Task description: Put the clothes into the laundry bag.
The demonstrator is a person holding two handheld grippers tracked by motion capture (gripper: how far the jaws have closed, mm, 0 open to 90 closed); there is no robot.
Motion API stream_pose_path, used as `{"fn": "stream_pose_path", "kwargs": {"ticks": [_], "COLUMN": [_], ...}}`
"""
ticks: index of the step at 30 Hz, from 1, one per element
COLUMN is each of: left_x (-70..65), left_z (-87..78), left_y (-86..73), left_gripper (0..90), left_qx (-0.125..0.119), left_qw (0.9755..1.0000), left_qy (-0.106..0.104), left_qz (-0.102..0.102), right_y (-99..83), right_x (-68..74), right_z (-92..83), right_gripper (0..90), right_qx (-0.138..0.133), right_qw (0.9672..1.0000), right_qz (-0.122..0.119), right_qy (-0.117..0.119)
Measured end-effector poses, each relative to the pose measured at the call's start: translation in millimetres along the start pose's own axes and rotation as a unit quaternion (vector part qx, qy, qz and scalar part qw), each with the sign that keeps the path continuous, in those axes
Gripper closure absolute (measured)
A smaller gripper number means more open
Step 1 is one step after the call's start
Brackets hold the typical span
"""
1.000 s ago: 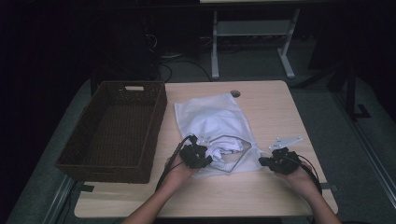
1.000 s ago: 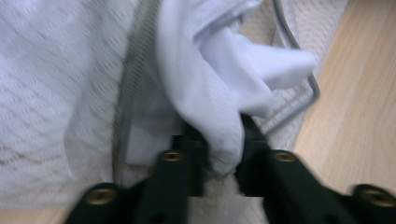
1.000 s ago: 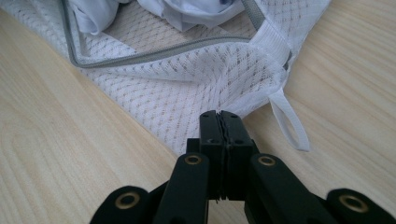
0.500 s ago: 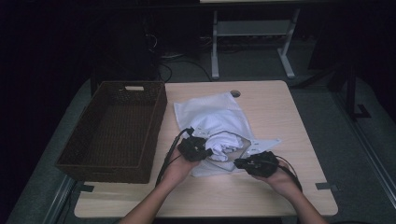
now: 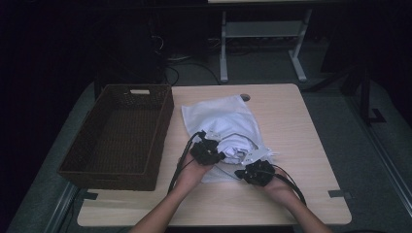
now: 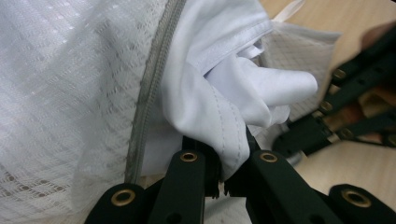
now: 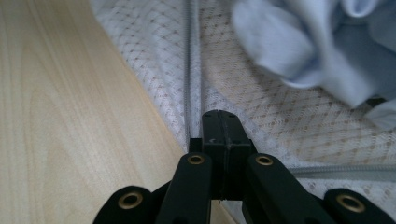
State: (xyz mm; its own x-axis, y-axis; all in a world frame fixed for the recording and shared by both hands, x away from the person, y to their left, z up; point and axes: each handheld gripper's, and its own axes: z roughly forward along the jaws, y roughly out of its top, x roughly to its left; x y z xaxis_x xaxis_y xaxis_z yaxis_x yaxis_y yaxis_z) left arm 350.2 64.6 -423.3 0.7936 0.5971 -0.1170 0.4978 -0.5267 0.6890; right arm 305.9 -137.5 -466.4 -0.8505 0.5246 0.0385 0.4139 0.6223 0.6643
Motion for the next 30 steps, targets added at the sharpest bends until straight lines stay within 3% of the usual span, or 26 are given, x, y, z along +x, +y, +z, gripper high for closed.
{"fn": "stream_pose_path", "kwargs": {"ticks": [8, 12, 18, 21, 23, 25, 28, 30], "left_x": [16.4, 19.6, 6.9, -0.2, -4.1, -5.7, -4.1, -3.5], "left_z": [17.5, 20.1, 3.4, 1.1, 2.7, 6.7, 16.0, 23.2], "left_y": [8.1, 5.9, 4.3, 7.5, 9.7, 12.2, 18.3, 23.7], "left_gripper": [86.4, 84.2, 69.0, 61.1, 60.5, 63.9, 81.2, 84.8], "left_qx": [0.005, 0.008, 0.003, -0.005, -0.008, -0.01, -0.013, -0.015], "left_qw": [0.999, 0.9986, 0.9999, 1.0, 1.0, 0.9999, 0.9999, 0.9999], "left_qy": [0.035, 0.031, 0.01, 0.003, 0.003, 0.001, -0.002, -0.002], "left_qz": [-0.028, -0.043, -0.01, -0.002, 0.005, 0.006, 0.001, -0.004], "right_y": [0.0, -0.1, -0.4, -0.2, -0.2, -0.1, -0.3, -0.2], "right_x": [2.7, 2.4, 2.5, 2.7, 2.9, 3.1, 2.7, 3.0], "right_z": [-0.7, -0.7, -0.7, -0.7, -0.6, -0.6, -0.6, -0.6], "right_gripper": [90.0, 90.0, 90.0, 90.0, 90.0, 90.0, 90.0, 90.0], "right_qx": [0.004, 0.003, 0.003, 0.002, 0.002, 0.002, 0.002, 0.002], "right_qw": [1.0, 1.0, 1.0, 1.0, 1.0, 1.0, 0.9999, 0.9999], "right_qz": [-0.007, -0.009, -0.006, -0.008, -0.009, -0.01, -0.01, -0.011], "right_qy": [0.002, 0.002, 0.002, 0.001, 0.0, -0.001, 0.0, 0.0]}}
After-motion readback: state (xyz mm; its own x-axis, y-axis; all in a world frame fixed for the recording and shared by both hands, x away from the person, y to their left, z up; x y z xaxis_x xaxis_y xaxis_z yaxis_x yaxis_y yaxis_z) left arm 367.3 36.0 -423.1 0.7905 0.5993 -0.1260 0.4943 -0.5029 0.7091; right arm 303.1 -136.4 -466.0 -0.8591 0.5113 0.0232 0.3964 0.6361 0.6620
